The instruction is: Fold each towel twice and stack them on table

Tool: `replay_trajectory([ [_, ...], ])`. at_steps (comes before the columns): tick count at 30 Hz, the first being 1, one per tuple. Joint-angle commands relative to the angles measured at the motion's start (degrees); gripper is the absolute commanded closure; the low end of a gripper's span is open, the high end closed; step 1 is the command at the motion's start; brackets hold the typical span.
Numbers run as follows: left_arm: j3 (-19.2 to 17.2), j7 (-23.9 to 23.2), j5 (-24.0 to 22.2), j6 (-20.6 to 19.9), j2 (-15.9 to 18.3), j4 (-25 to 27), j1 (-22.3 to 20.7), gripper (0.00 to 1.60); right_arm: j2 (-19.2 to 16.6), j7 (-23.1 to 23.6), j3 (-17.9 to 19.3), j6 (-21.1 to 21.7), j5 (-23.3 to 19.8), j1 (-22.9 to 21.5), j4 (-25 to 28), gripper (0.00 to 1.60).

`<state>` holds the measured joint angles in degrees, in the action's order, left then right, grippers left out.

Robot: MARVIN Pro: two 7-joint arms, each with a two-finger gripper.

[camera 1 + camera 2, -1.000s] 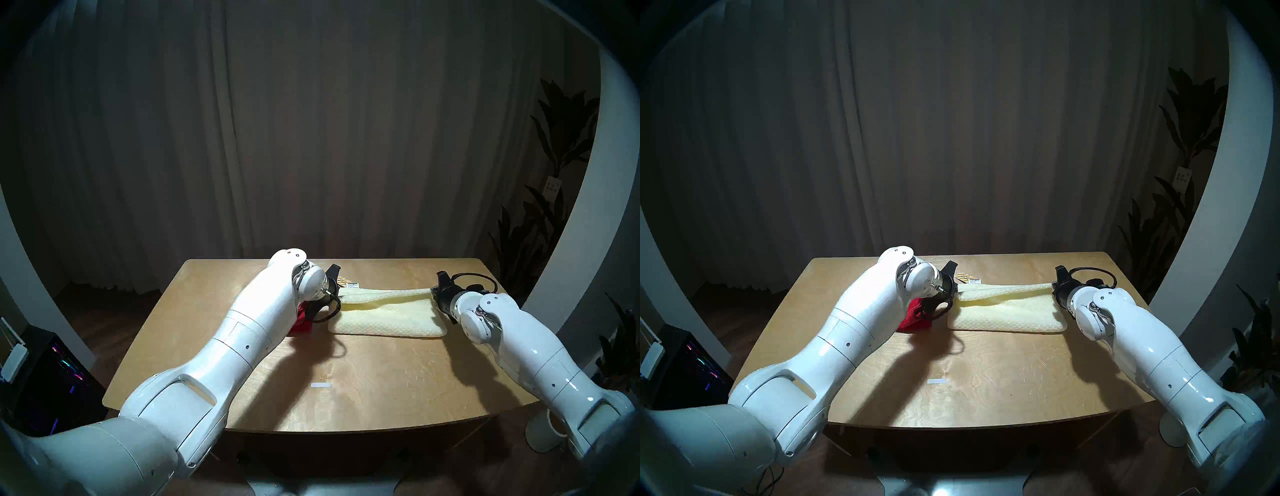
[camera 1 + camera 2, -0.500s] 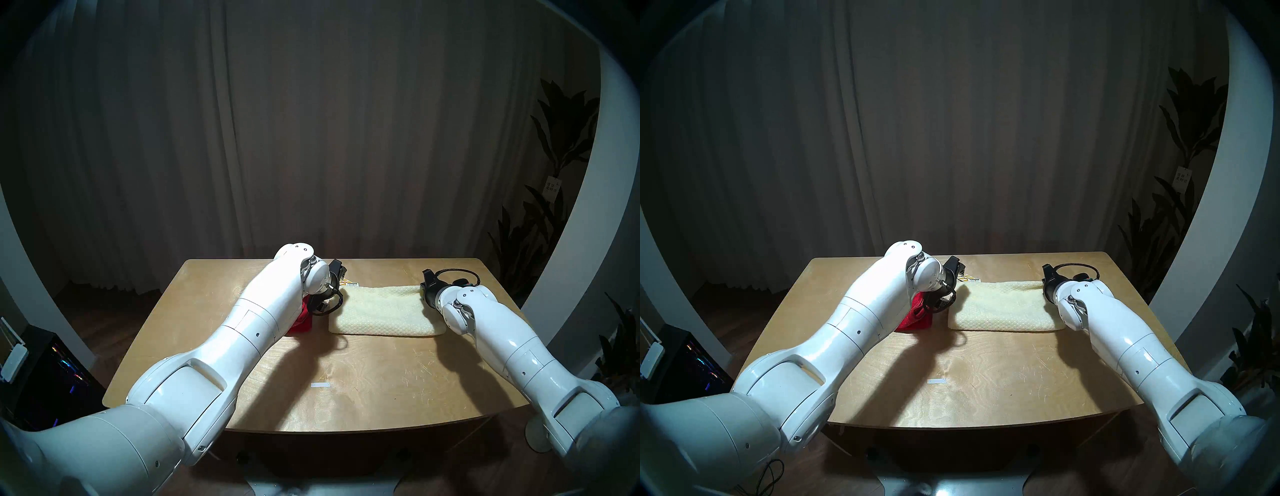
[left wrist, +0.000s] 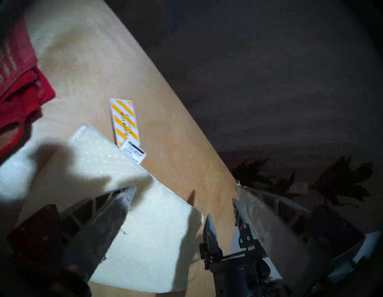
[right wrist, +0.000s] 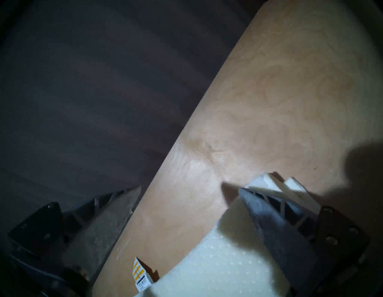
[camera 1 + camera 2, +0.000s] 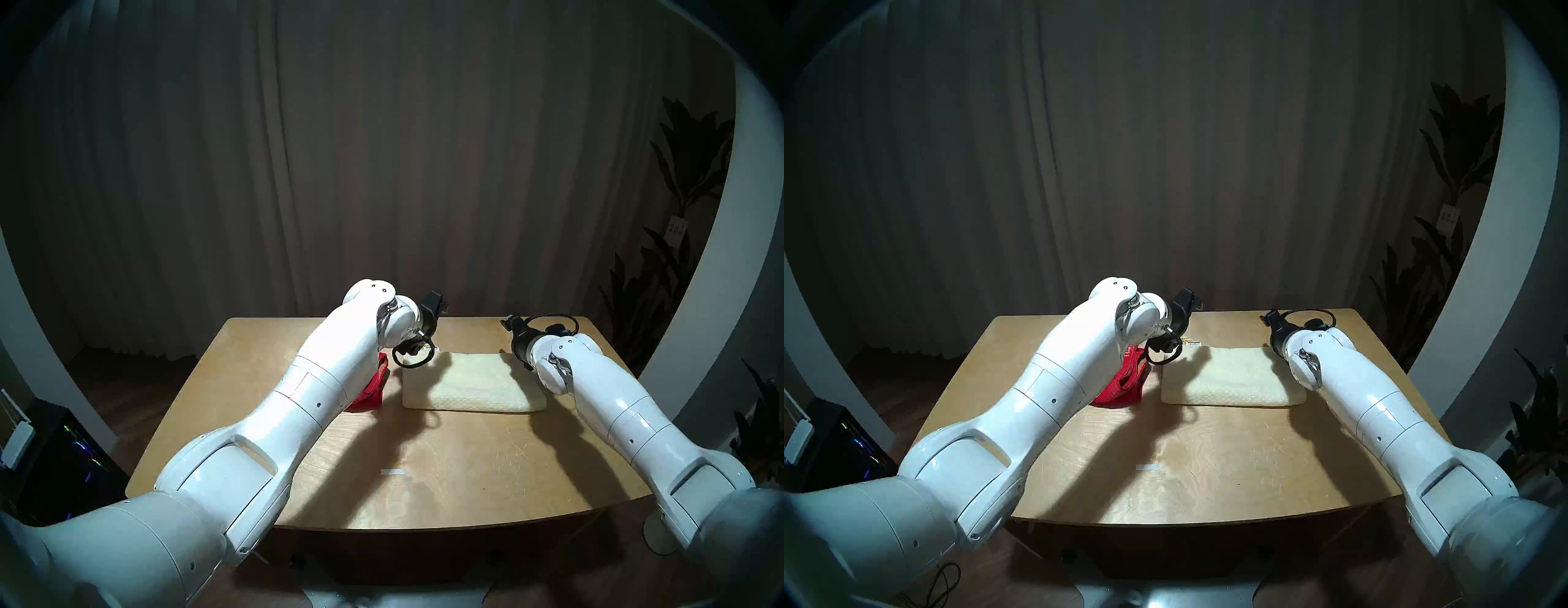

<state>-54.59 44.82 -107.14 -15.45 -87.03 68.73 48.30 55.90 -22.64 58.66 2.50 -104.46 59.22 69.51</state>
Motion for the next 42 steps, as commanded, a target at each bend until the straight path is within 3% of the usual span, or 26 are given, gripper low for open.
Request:
replay_trajectory([
  [1,-1.0,-2.8,-0.3,-1.7,2.4,7.1,0.4,0.00,-4.1,2.2,2.6,0.5,-0.4,-0.4,7.1,0.00],
  [6,-1.9,-3.4,0.7,-1.5,5.0,11.3,2.1,0.00,-6.3,2.0,4.0,0.9,-1.4,2.9,11.2,0.00],
  [8,-2.0,-3.5,0.9,-1.5,5.2,10.5,2.0,0.00,-6.4,2.2,4.1,1.0,-1.5,3.1,10.6,0.00],
  [23,-6.0,-2.7,5.8,1.1,15.3,15.1,7.6,0.00,-11.2,1.9,4.8,2.3,-4.6,12.2,20.7,0.00],
  [42,-11.0,-3.2,7.2,4.5,21.3,17.4,14.0,0.00,-16.2,2.2,7.1,1.2,-8.5,21.4,28.0,0.00],
])
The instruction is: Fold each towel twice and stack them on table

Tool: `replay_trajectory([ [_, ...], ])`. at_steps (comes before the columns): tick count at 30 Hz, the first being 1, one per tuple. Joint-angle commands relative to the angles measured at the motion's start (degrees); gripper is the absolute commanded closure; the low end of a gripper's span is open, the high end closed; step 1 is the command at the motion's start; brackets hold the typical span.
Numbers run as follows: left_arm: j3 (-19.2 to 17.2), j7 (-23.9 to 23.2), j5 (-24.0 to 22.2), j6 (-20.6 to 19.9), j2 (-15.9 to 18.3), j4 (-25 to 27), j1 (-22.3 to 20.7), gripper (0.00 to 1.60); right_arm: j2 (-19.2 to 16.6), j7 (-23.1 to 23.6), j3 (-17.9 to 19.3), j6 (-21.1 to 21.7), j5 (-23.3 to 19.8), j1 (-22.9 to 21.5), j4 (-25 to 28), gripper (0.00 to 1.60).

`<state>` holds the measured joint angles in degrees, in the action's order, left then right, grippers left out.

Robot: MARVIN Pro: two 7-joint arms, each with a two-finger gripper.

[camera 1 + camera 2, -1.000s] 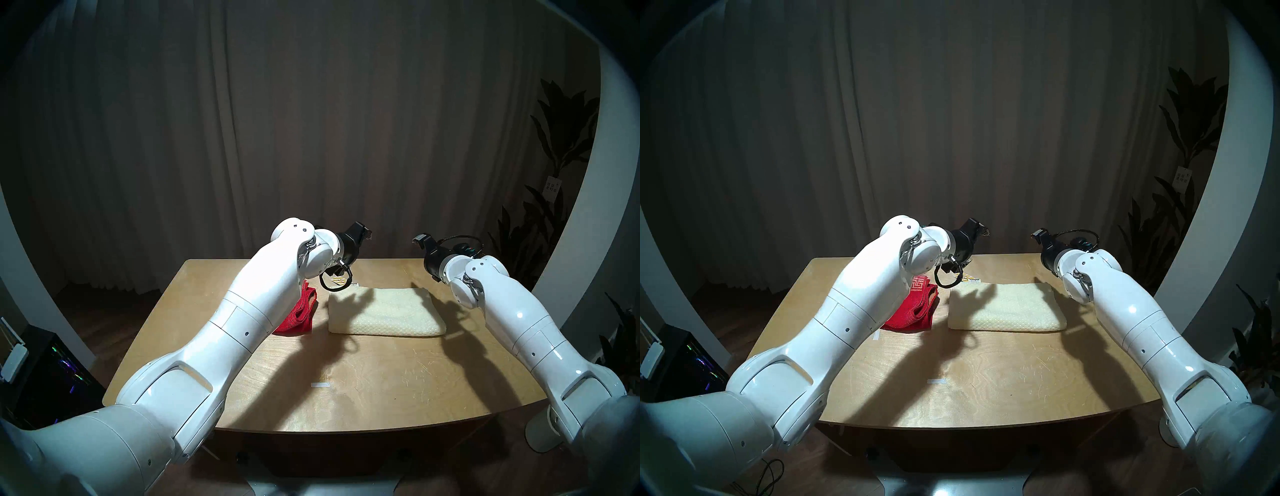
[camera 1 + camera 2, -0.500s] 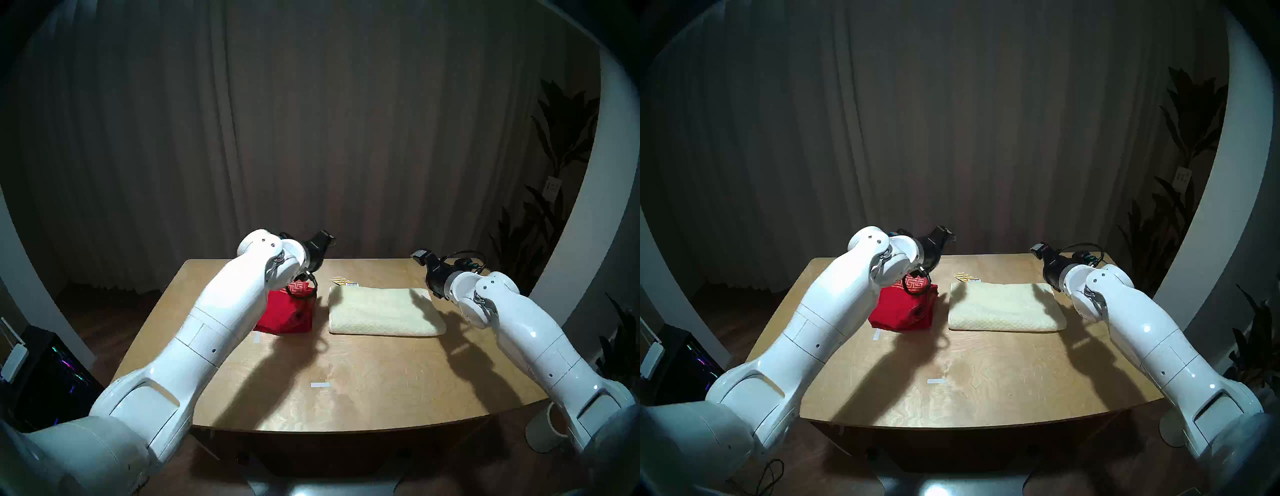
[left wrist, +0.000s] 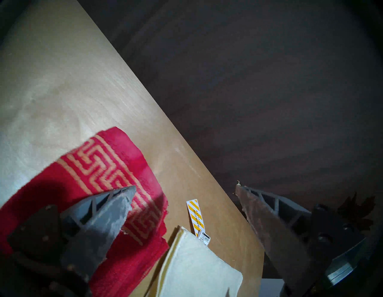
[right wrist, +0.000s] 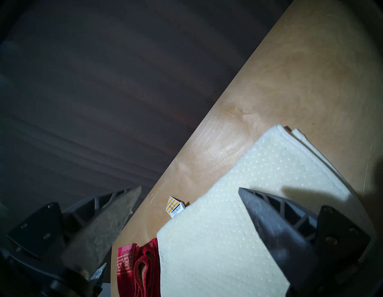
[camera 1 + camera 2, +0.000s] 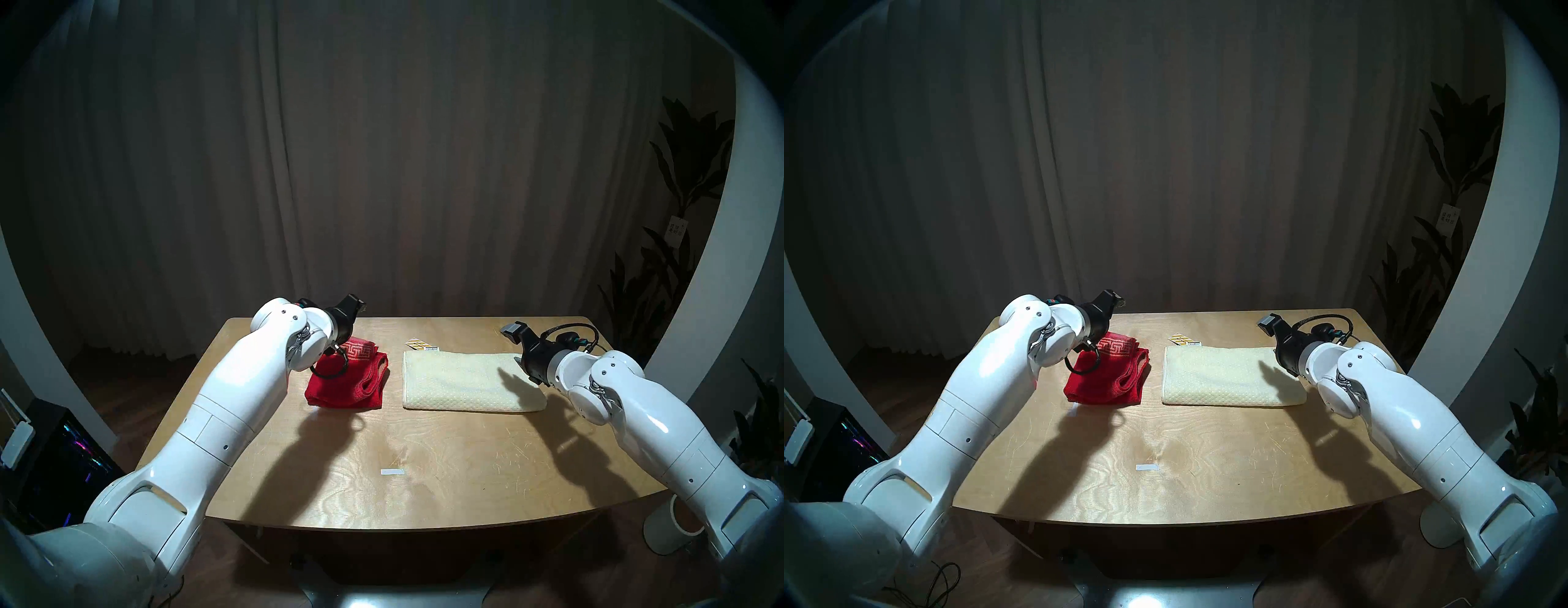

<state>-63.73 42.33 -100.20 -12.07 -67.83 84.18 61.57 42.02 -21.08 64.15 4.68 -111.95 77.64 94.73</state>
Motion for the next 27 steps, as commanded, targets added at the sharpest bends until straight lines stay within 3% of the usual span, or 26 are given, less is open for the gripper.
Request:
replay_trajectory([
  [1,-2.3,-0.8,0.3,1.4,2.4,2.2,1.2,0.00,-2.7,0.8,1.8,-1.2,-1.4,3.9,3.3,0.00],
  [27,-5.9,-2.3,0.7,4.6,5.5,7.0,8.2,0.00,-9.6,3.2,6.4,-4.9,-5.1,15.0,12.1,0.00],
])
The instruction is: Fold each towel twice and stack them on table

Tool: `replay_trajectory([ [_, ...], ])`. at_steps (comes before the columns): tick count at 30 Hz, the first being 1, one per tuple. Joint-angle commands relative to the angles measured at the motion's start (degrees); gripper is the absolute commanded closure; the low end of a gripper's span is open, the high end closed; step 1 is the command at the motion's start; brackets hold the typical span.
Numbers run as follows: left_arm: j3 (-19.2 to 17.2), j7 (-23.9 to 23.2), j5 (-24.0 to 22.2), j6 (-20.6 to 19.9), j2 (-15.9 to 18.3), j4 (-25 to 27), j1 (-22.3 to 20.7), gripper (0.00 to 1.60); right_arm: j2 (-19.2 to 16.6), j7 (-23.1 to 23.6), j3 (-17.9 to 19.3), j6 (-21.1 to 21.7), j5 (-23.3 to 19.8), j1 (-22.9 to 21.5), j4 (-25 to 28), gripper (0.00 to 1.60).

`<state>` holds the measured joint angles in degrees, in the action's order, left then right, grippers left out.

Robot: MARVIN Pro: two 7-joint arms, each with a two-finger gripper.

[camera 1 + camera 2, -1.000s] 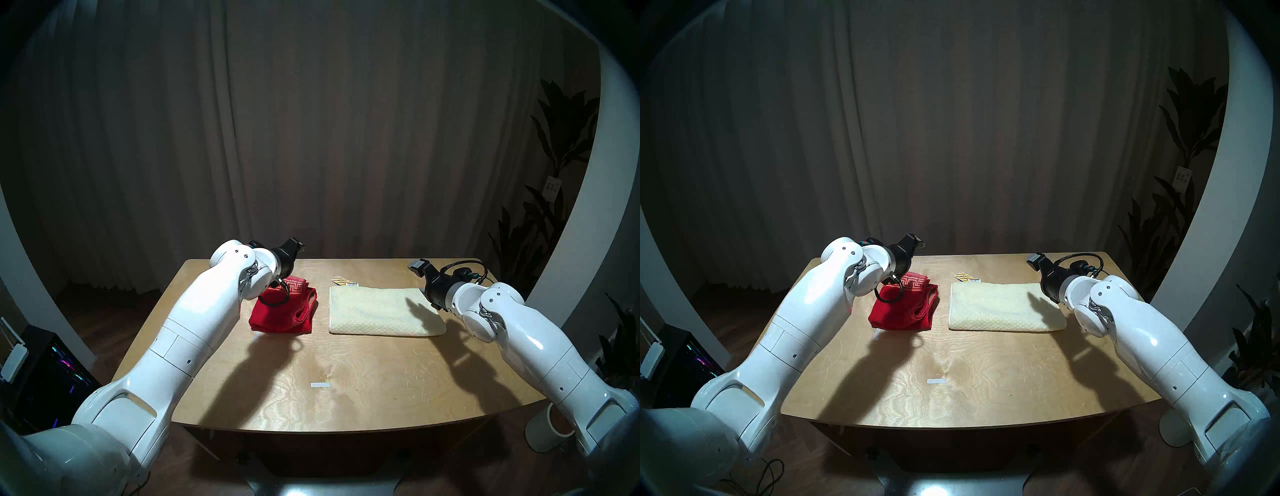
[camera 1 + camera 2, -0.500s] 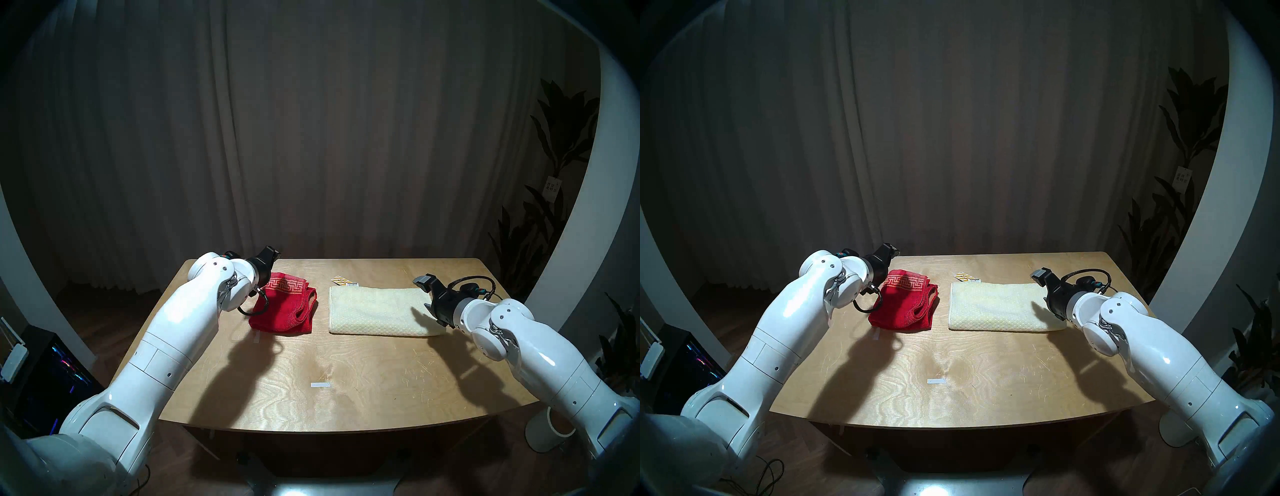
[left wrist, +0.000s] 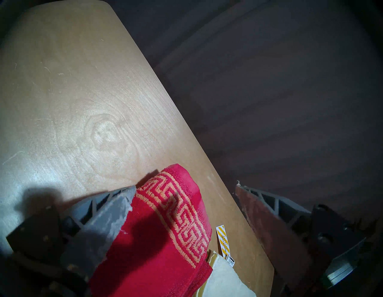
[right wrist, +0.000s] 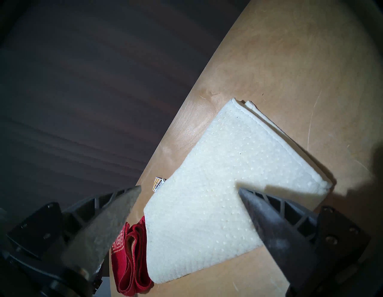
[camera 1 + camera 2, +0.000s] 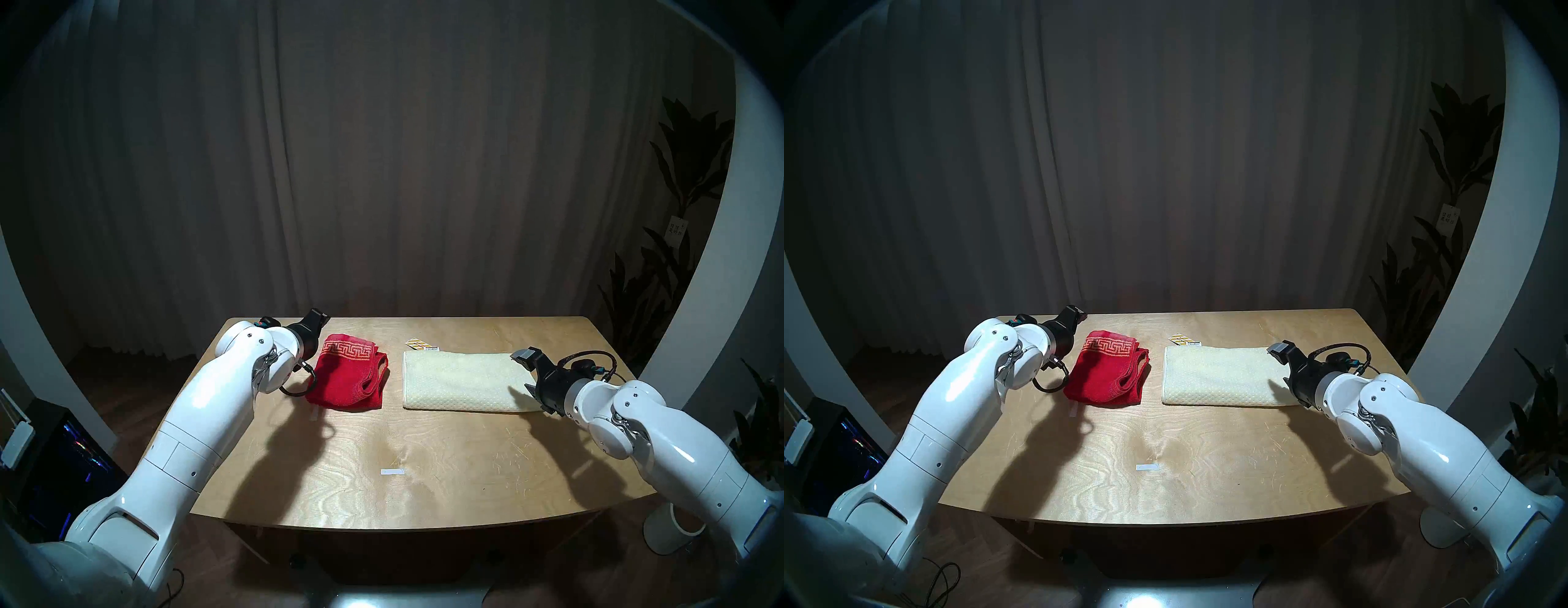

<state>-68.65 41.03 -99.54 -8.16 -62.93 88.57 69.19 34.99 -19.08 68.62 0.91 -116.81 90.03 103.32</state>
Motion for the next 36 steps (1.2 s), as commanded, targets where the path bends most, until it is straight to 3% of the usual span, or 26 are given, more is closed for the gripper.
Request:
replay_trajectory([
  [1,-1.0,-1.1,0.0,0.8,0.6,2.8,0.8,0.00,-2.8,1.3,2.1,-1.3,-0.3,3.0,3.8,0.00],
  [9,-1.5,-1.7,0.3,1.8,1.4,4.8,3.4,0.00,-4.0,2.2,4.0,-3.6,-2.5,7.4,6.3,0.00],
  [20,-1.9,-2.2,0.4,3.0,1.9,6.6,5.9,0.00,-4.5,2.3,5.4,-7.1,-5.6,13.3,5.9,0.00],
  [36,-3.9,-3.3,1.1,5.4,3.3,10.3,9.4,0.00,-4.7,4.2,11.3,-13.9,-11.4,21.1,5.2,0.00],
])
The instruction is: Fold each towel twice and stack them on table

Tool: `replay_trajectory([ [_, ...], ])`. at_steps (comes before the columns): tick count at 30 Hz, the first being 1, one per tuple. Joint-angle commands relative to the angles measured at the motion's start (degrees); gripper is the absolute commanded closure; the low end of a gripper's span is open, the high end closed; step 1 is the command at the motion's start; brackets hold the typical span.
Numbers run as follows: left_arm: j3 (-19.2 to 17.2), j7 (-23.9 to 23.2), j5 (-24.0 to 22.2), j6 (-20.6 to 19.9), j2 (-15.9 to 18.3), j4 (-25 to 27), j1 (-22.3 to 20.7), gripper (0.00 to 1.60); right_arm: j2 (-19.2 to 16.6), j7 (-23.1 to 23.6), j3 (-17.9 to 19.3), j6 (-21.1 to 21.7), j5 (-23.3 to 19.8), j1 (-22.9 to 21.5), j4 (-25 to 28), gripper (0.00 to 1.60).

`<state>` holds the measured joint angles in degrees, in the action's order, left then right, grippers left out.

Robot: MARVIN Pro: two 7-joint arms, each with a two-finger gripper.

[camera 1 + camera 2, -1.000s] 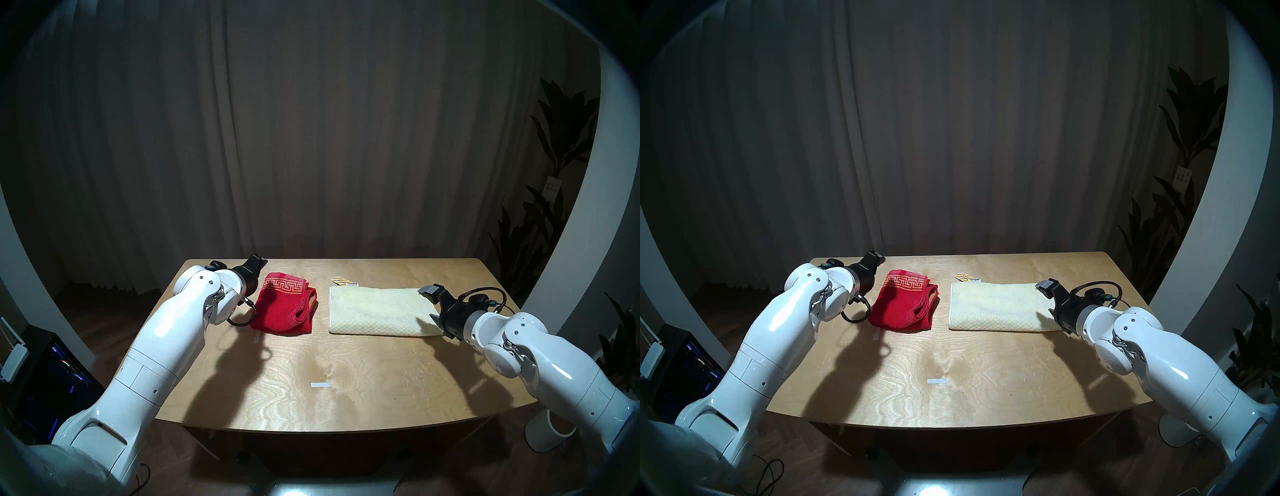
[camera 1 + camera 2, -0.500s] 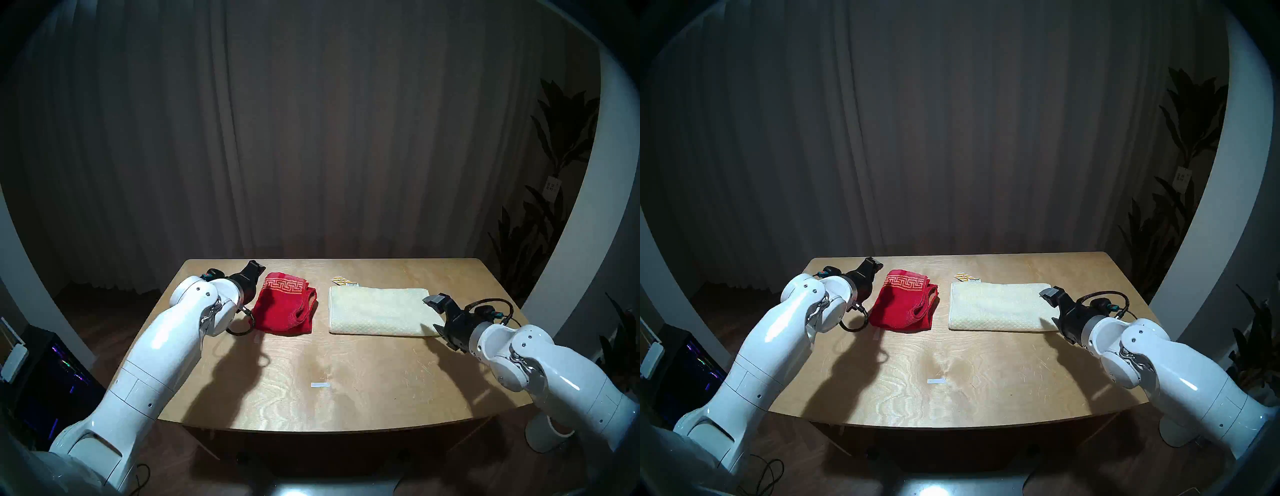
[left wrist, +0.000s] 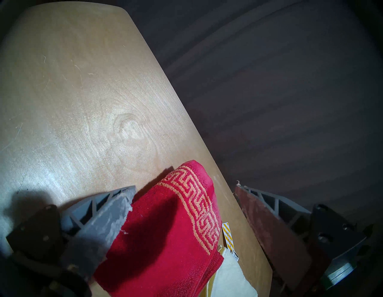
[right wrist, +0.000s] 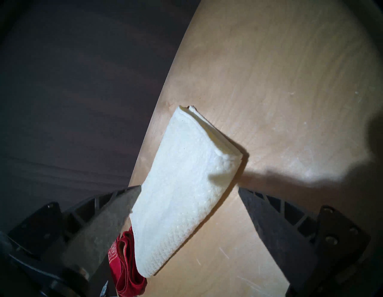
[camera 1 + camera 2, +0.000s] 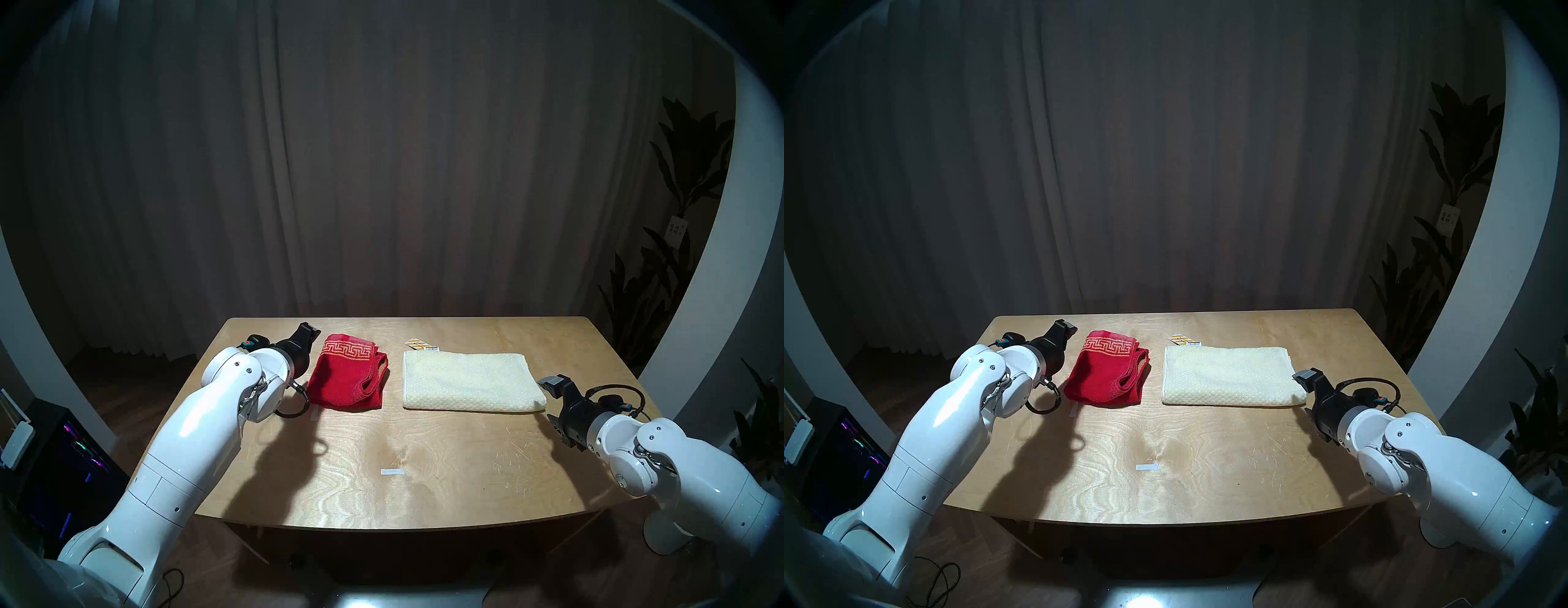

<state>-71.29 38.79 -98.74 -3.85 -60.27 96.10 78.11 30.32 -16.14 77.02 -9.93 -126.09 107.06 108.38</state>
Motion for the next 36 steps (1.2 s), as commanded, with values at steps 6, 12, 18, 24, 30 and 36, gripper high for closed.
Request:
replay_trajectory([
  [6,-2.1,-1.6,0.7,2.2,1.1,4.3,2.0,0.00,0.9,2.1,4.6,-5.5,-4.6,7.1,1.0,0.00],
  [12,-3.0,-2.3,1.2,3.5,1.6,6.1,3.7,0.00,2.2,3.7,7.3,-8.0,-7.3,10.0,2.7,0.00],
  [18,-4.0,-3.0,1.7,5.0,2.0,7.9,5.5,0.00,4.0,5.5,10.4,-10.7,-9.8,13.2,4.6,0.00],
  [24,-5.0,-3.9,2.3,6.6,2.4,10.0,7.6,0.00,6.1,7.4,13.9,-13.2,-11.8,16.2,8.1,0.00],
  [30,-6.7,-5.3,3.2,9.4,2.8,12.8,11.1,0.00,8.6,9.7,17.9,-16.3,-13.1,20.9,13.9,0.00],
  [36,-8.5,-7.9,4.9,13.6,2.7,16.3,15.7,0.00,12.3,12.7,20.3,-20.0,-12.6,25.2,16.7,0.00],
])
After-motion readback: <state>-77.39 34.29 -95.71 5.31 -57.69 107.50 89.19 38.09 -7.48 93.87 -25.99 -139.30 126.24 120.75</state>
